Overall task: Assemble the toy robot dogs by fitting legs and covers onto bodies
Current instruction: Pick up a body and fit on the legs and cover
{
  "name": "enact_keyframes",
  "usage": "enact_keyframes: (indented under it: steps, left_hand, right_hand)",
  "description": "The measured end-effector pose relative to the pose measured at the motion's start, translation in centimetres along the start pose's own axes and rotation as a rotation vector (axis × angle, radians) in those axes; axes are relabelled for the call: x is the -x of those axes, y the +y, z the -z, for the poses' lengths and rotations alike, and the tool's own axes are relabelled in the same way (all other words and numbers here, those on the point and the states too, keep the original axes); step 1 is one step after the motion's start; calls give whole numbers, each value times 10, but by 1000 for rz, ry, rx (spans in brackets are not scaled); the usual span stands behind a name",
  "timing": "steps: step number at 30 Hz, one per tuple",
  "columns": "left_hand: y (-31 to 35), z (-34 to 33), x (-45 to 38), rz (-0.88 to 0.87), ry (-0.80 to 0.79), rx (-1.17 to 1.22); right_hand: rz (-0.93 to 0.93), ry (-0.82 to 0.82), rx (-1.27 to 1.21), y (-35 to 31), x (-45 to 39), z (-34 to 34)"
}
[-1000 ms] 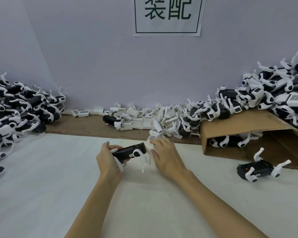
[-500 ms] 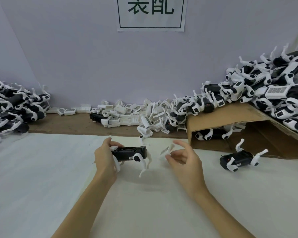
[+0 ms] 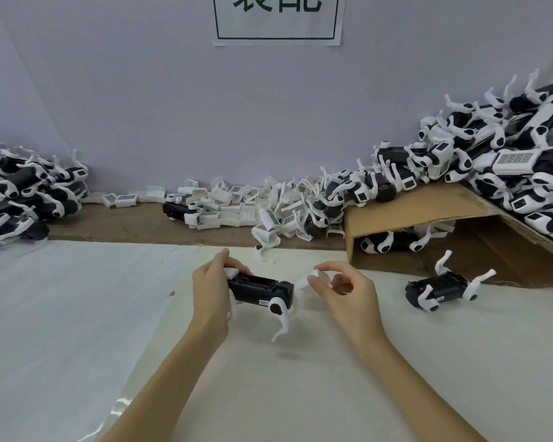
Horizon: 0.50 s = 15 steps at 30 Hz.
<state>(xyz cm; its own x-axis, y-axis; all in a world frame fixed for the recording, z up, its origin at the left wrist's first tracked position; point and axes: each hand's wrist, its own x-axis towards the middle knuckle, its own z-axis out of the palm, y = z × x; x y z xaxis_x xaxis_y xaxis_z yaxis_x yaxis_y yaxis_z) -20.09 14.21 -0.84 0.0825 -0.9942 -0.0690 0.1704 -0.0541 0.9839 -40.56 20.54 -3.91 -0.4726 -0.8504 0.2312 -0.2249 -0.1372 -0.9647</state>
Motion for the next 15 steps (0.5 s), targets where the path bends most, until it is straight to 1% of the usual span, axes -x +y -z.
enact_keyframes:
  steps: [3,7,8,10,11,12,13,15]
  left_hand:
    - [-3,-1,1,-31,-9,-29]
    - [-3,-3,3,-45,-9,-40]
    - [-3,-3,4,-50,-8,-44]
    - [-2,-4,6,-58,-14,-53]
    - [-2,-5,7,-62,-24,-46]
    - [-2,-5,7,-62,-37,-35]
    - [-1,-7,8,-59,-54,-25]
    - [-1,-9,9,-68,-96,-32]
  right_hand:
    - [-2,15,55,-1,2,0]
    - [-82,-33,63,-2,4,1]
    - [-127,-43,9,-4,4,0]
    - [-241,-86,-282,-10,6,-4]
    - [-269,-120,-417,-15,7,-5]
    - [-252,-150,-475,-19,9,-7]
    - [-198,-184,-453,-21,11,-9]
    - [-29,-267,-290,-26,18,-12]
